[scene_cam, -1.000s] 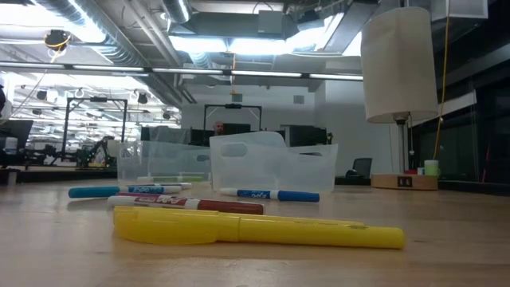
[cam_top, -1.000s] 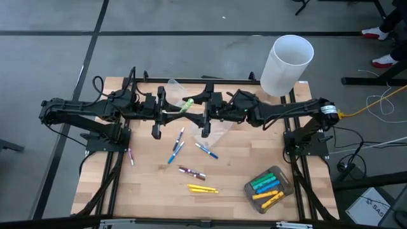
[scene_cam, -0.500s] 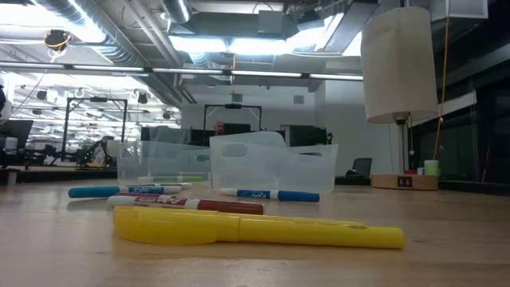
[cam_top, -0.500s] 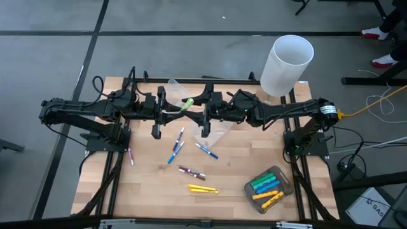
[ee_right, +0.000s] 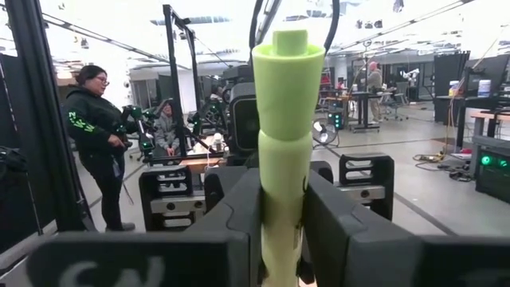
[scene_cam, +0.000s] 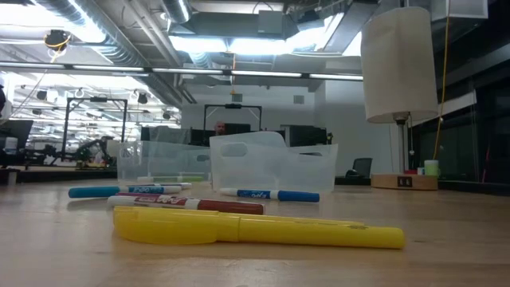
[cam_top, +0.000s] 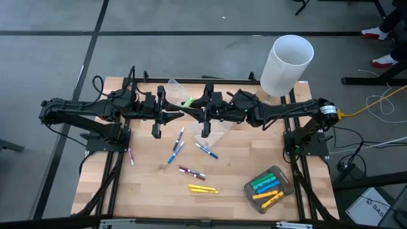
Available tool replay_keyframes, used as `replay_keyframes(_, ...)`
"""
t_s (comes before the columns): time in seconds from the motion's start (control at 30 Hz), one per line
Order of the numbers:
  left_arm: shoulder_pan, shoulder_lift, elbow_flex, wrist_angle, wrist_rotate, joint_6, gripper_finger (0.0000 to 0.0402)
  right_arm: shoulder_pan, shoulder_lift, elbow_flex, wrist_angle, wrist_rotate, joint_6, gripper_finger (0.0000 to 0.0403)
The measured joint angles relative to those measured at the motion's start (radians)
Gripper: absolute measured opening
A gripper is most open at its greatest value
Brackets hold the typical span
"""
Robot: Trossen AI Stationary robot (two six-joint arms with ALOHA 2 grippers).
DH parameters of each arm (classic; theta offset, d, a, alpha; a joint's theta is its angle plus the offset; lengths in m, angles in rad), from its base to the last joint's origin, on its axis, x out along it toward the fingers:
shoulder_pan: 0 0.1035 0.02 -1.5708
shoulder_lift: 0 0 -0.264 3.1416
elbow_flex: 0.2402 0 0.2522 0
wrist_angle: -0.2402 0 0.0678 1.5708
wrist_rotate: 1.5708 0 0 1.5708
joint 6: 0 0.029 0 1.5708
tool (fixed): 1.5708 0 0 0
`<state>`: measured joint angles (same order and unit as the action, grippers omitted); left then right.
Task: Pick & Place Markers
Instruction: Put the light green highlighter into the black bin
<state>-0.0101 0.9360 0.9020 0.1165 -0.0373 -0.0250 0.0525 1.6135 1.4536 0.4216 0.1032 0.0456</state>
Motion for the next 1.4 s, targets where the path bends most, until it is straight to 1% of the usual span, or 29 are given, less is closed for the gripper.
replay_keyframes(0.1, 0.000, 0.000, 0.000, 0.000, 0.001, 0.000, 0.0069, 0.000, 0.000, 0.000, 0.000, 0.000, 0.003, 0.0069)
replay_keyframes(0.3, 0.000, 0.000, 0.000, 0.000, 0.008, -0.018, 0.0121, 0.000, 0.000, 0.000, 0.000, -0.002, 0.024, 0.0069)
replay_keyframes(0.5, 0.000, 0.000, 0.000, -0.003, 0.000, -0.056, 0.0160, 0.000, 0.000, 0.000, 0.000, -0.021, 0.031, 0.0069)
replay_keyframes(0.67, 0.000, 0.000, 0.000, -0.049, -0.021, -0.074, 0.0192, 0.000, 0.000, 0.000, -0.001, -0.021, 0.029, 0.0069)
replay_keyframes(0.8, 0.000, -0.001, 0.000, -0.104, -0.019, -0.093, 0.0213, 0.000, 0.000, 0.000, -0.017, -0.020, 0.029, 0.0069)
replay_keyframes(0.9, 0.000, -0.010, 0.000, -0.160, -0.018, -0.093, 0.0220, 0.000, 0.000, 0.000, -0.051, -0.019, 0.029, 0.0069)
replay_keyframes(1.07, 0.000, -0.033, 0.000, -0.243, -0.023, -0.095, 0.0218, 0.000, 0.000, 0.000, -0.072, -0.017, 0.029, 0.0069)
replay_keyframes(1.27, 0.000, -0.063, 0.000, -0.343, -0.090, -0.109, 0.0216, 0.000, 0.000, 0.000, -0.113, -0.016, 0.029, 0.0069)
replay_keyframes(1.4, 0.000, -0.070, 0.000, -0.386, -0.103, -0.119, 0.0216, 0.000, 0.000, 0.000, -0.149, 0.010, 0.025, 0.0069)
